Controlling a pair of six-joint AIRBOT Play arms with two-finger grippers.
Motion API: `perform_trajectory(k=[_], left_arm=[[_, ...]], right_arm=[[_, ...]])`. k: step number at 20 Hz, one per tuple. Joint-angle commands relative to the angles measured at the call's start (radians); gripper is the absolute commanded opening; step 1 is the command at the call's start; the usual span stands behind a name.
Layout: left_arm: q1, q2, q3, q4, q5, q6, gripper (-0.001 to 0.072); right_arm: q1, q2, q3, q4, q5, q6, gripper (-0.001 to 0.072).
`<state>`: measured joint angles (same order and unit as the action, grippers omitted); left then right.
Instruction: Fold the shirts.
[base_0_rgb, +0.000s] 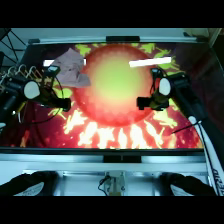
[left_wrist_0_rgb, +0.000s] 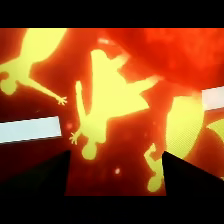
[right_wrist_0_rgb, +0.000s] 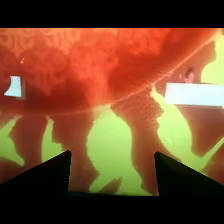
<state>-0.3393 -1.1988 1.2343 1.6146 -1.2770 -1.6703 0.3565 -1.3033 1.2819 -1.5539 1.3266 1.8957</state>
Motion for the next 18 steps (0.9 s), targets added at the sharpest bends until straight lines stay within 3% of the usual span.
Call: perform_trajectory(k=[1,8,12,15,18], left_arm=[[0.0,-0.008,0.0,-0.013,0.151,-0.006,0.0706],[0.004,-0.108,-0.001,-0.026,0.488,-0.03,0.0705],[0.017,-0.24,0.006,-0.027,0.712,-0.201,0.0696],[0.128,-0.418,0.193,-0.125,0.615,-0.231,0.0698],[0.287,-0.603,0.385,-0.425,0.531,-0.232,0.0698]], right_arm=[[0.001,0.0,0.0,0.001,0.0,0.0,0.0626],[0.001,0.0,0.0,0.064,-0.041,-0.001,0.0626],[0.001,0.0,0.0,0.079,-0.056,-0.001,0.0625],[0.001,0.0,0.0,0.08,-0.071,0.003,0.0625],[0.001,0.0,0.0,0.092,-0.073,0.003,0.0626]])
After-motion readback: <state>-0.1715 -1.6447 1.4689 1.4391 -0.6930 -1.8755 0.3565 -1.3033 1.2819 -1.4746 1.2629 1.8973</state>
